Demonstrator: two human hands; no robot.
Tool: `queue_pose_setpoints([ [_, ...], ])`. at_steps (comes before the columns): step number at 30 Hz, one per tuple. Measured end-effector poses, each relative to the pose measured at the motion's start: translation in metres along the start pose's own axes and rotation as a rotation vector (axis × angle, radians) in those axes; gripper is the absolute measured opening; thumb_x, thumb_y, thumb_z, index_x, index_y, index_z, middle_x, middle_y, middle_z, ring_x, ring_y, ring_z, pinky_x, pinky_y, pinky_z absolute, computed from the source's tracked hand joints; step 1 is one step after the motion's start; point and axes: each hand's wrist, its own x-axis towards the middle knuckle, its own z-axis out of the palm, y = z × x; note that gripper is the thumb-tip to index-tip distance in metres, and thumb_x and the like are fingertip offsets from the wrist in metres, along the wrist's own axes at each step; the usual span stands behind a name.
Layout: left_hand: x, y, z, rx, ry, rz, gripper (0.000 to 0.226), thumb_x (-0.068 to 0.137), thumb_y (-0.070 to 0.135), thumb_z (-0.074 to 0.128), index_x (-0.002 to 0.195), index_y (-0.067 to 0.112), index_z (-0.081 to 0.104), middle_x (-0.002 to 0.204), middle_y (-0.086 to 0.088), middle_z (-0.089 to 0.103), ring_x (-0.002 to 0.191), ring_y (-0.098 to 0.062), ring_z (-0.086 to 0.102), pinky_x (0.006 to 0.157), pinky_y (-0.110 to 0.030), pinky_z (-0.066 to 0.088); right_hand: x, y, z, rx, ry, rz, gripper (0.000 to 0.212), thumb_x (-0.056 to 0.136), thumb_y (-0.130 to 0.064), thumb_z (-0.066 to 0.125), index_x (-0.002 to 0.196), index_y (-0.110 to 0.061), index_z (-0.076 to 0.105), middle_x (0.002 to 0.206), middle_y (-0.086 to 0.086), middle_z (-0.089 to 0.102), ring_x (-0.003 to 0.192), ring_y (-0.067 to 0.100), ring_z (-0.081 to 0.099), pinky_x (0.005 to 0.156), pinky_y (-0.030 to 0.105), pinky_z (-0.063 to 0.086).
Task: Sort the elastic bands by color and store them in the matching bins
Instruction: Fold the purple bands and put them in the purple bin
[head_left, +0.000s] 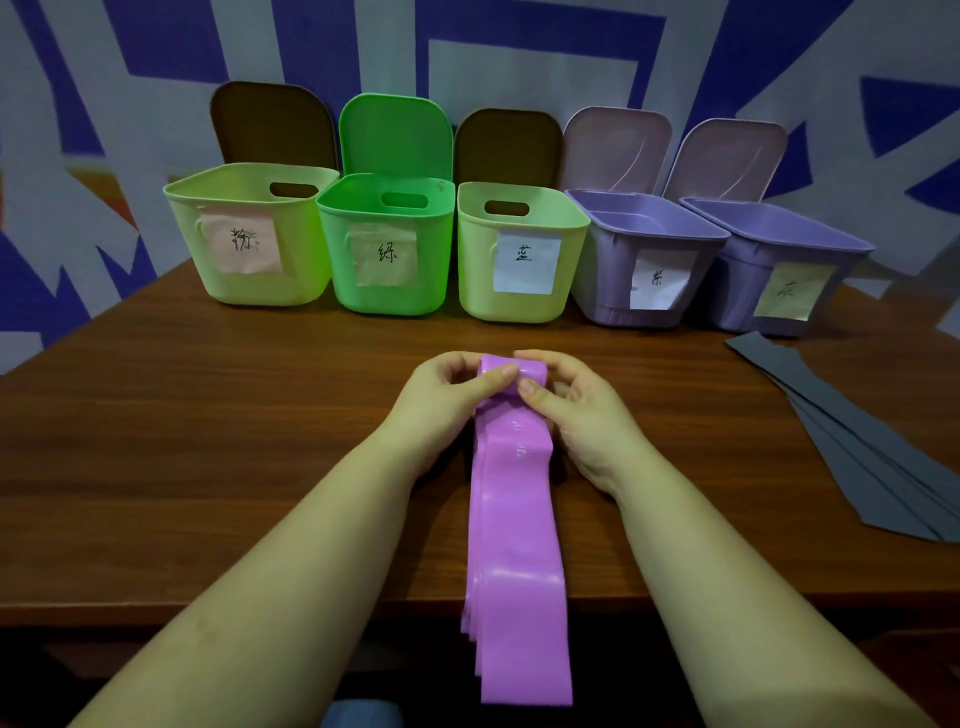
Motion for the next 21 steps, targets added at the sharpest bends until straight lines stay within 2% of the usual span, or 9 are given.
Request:
queue_pose_setpoints([
  [2, -0.0009, 0.0004, 0.0000, -0.025, 0.010, 0.030, 0.030, 0.068, 0.027, 0.075, 0.093, 0.012, 0.068, 0.095, -0.012, 0.070, 0.084, -0.022, 0.067, 0.082, -0.038, 0.053, -0.0012, -0.0035, 0.0018, 0.009, -0.002, 0.035, 0.021, 0.082, -0.026, 0.065, 0.103, -0.021, 0.063, 0.105, 0.011, 0.067, 0.091, 0.020, 0.067, 0.076, 0.032, 0.056],
  [4, -0.0026, 0.0011, 0.0006, -0.012, 0.004, 0.058, 0.023, 0.073, 0.017, 0.075, 0.095, 0.015, 0.068, 0.102, -0.016, 0.068, 0.087, -0.023, 0.065, 0.084, -0.039, 0.054, -0.0016, -0.0056, 0.0033, 0.048, 0.004, 0.097, 0.046, 0.069, -0.049, 0.062, 0.101, -0.015, 0.063, 0.099, 0.013, 0.068, 0.083, 0.023, 0.067, 0.076, 0.036, 0.055],
  [6, -0.0056, 0.0026, 0.0029, 0.001, -0.027, 0.068, 0.026, 0.075, 0.009, 0.075, 0.098, 0.016, 0.067, 0.106, -0.018, 0.066, 0.088, -0.024, 0.065, 0.083, -0.037, 0.054, -0.0003, -0.0057, 0.0033, 0.009, 0.013, 0.121, 0.062, 0.065, -0.058, 0.060, 0.099, -0.005, 0.065, 0.092, 0.017, 0.068, 0.083, 0.030, 0.064, 0.083, 0.044, 0.050],
  [8, -0.0074, 0.0046, 0.0043, 0.002, -0.053, 0.081, 0.029, 0.073, 0.008, 0.075, 0.098, 0.018, 0.067, 0.108, -0.017, 0.065, 0.088, -0.023, 0.065, 0.081, -0.036, 0.055, -0.0006, -0.0051, 0.0033, -0.002, 0.010, 0.112, 0.062, 0.066, -0.054, 0.063, 0.097, -0.001, 0.065, 0.090, 0.021, 0.066, 0.083, 0.032, 0.060, 0.085, 0.047, 0.046],
  [11, -0.0061, 0.0041, 0.0032, -0.031, -0.076, 0.064, 0.038, 0.064, 0.013, 0.082, 0.097, 0.019, 0.065, 0.107, -0.013, 0.064, 0.087, -0.020, 0.064, 0.078, -0.034, 0.054, -0.0012, -0.0049, 0.0024, 0.037, 0.013, 0.074, 0.044, 0.066, -0.044, 0.067, 0.093, -0.008, 0.067, 0.089, 0.015, 0.068, 0.084, 0.028, 0.062, 0.084, 0.043, 0.049],
  [14, -0.0045, 0.0026, 0.0037, -0.017, -0.085, -0.003, 0.047, 0.057, 0.042, 0.080, 0.095, 0.022, 0.061, 0.101, -0.005, 0.064, 0.089, -0.018, 0.063, 0.079, -0.031, 0.050, -0.0025, -0.0043, 0.0010, 0.035, -0.014, 0.026, 0.029, 0.068, -0.031, 0.066, 0.092, -0.014, 0.066, 0.092, 0.008, 0.070, 0.086, 0.018, 0.065, 0.081, 0.030, 0.052],
  [17, -0.0047, 0.0018, 0.0040, 0.083, -0.049, -0.029, 0.040, 0.071, 0.052, 0.073, 0.088, 0.019, 0.058, 0.088, 0.001, 0.064, 0.079, -0.009, 0.061, 0.072, -0.023, 0.045, -0.0036, -0.0030, 0.0007, 0.015, -0.048, 0.003, 0.026, 0.068, -0.026, 0.070, 0.092, -0.018, 0.066, 0.097, 0.007, 0.071, 0.092, 0.017, 0.065, 0.084, 0.029, 0.052],
  [19, -0.0049, 0.0013, 0.0032, 0.133, -0.052, -0.030, 0.034, 0.076, 0.050, 0.065, 0.085, 0.017, 0.059, 0.083, 0.002, 0.067, 0.078, -0.010, 0.062, 0.073, -0.025, 0.046, -0.0033, -0.0022, -0.0006, 0.018, -0.032, -0.010, 0.024, 0.068, -0.021, 0.072, 0.091, -0.020, 0.065, 0.095, 0.004, 0.071, 0.092, 0.015, 0.065, 0.084, 0.028, 0.052],
  [21, -0.0044, 0.0020, 0.0027, 0.093, -0.066, -0.035, 0.035, 0.073, 0.046, 0.068, 0.087, 0.015, 0.062, 0.085, -0.002, 0.068, 0.078, -0.013, 0.064, 0.075, -0.028, 0.049, -0.0028, -0.0018, -0.0025, 0.012, -0.010, -0.026, 0.030, 0.063, -0.024, 0.074, 0.092, -0.022, 0.066, 0.097, 0.004, 0.070, 0.096, 0.017, 0.064, 0.087, 0.031, 0.051],
])
